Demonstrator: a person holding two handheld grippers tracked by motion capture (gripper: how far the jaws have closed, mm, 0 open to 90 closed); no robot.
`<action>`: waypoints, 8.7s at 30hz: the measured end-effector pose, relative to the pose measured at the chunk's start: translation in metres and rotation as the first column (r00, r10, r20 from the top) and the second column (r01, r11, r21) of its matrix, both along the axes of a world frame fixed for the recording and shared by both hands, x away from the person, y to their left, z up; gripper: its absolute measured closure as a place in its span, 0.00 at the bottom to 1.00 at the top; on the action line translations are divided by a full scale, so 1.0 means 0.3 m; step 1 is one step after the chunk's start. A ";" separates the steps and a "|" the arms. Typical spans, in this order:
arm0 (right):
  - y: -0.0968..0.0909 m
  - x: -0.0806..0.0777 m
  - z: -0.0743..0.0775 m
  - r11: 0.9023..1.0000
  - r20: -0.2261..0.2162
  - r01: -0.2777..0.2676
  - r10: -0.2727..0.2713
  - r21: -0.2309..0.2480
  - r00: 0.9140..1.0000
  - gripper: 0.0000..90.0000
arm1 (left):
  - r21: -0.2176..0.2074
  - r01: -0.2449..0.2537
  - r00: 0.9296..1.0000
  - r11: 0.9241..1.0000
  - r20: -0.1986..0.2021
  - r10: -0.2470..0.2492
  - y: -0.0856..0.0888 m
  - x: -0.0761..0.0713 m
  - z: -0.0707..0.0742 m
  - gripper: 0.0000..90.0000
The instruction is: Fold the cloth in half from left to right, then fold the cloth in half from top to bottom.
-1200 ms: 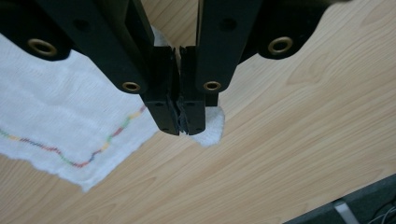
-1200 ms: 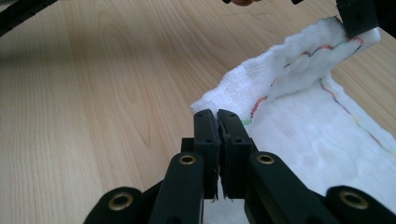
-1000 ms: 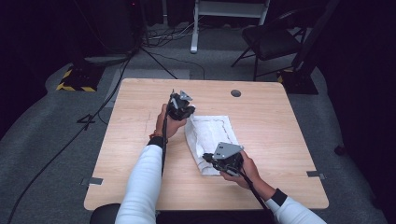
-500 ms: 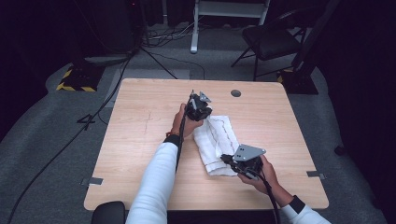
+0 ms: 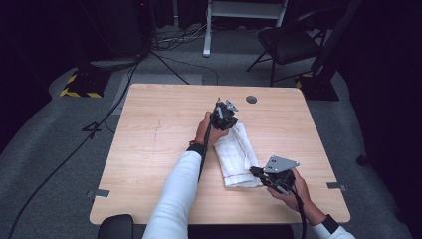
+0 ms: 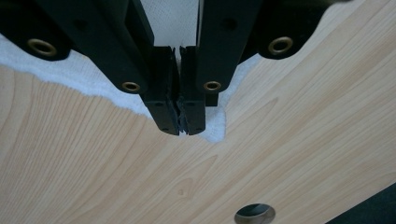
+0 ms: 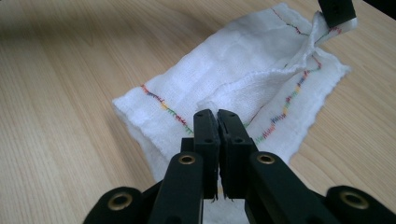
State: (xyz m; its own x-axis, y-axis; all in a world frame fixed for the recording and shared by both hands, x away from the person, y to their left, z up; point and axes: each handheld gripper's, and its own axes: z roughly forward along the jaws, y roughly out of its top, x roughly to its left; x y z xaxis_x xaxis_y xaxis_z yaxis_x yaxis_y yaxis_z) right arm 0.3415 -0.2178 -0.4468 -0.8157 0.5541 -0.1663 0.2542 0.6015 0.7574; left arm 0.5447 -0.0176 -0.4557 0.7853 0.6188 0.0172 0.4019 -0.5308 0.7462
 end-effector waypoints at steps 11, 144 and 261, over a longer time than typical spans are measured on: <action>-0.079 -0.010 -0.030 0.997 -0.033 0.075 -0.076 -0.019 0.997 0.72 | 0.003 -0.042 0.999 0.999 0.027 0.042 -0.069 -0.022 0.022 0.52; 0.112 0.672 -0.065 0.979 -0.122 0.205 -0.201 0.020 0.972 0.90 | 0.070 -0.026 0.996 0.997 -0.079 0.031 0.159 0.043 -0.023 0.89; -0.029 0.304 -0.141 0.998 -0.104 -0.037 0.031 -0.054 0.994 0.88 | 0.089 0.232 0.973 0.969 -0.036 -0.230 0.261 -0.376 -0.124 0.84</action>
State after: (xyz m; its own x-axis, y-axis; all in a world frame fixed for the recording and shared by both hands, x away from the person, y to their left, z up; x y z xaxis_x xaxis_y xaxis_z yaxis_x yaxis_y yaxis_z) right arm 0.4325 -0.2265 -0.4892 -0.8483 0.5180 -0.1097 0.3082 0.6514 0.6933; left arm 0.4318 0.0606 -0.4930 0.9077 0.4173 0.0436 0.2785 -0.6770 0.6812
